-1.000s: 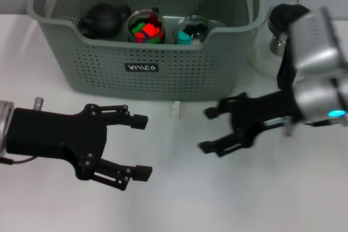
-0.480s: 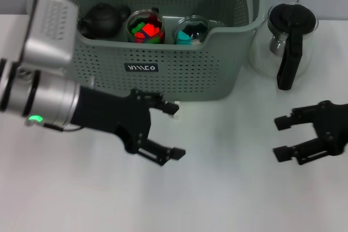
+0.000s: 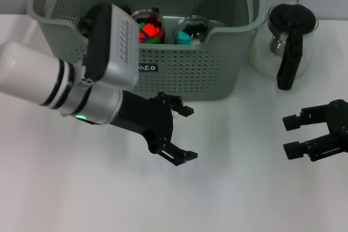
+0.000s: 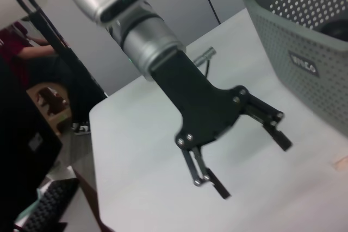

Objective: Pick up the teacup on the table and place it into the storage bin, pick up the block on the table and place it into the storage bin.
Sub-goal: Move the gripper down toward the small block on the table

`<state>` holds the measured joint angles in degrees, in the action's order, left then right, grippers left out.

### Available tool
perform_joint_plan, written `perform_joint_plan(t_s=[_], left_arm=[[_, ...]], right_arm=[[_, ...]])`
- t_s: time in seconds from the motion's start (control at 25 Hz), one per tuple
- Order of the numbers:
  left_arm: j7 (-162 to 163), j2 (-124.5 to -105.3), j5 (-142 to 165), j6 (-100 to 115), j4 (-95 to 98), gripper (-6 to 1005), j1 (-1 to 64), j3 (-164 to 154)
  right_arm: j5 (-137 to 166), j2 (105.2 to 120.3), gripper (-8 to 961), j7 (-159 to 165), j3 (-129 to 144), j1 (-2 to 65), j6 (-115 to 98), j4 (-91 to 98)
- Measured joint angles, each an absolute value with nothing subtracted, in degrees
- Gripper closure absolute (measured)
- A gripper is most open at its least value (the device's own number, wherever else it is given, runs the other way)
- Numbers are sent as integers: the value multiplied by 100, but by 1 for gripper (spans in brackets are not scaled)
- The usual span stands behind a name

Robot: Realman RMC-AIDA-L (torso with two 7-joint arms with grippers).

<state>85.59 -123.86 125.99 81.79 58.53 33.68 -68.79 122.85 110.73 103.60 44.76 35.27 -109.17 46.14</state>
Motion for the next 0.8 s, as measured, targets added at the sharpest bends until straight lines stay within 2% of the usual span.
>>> perform_joint_plan(t_s=[0.8], left_arm=[[9526,-12437,13139,6677,5197,35,3848,-7686]], right_arm=[[12279,11121,26,10510,4308,3551,-10884,4592]])
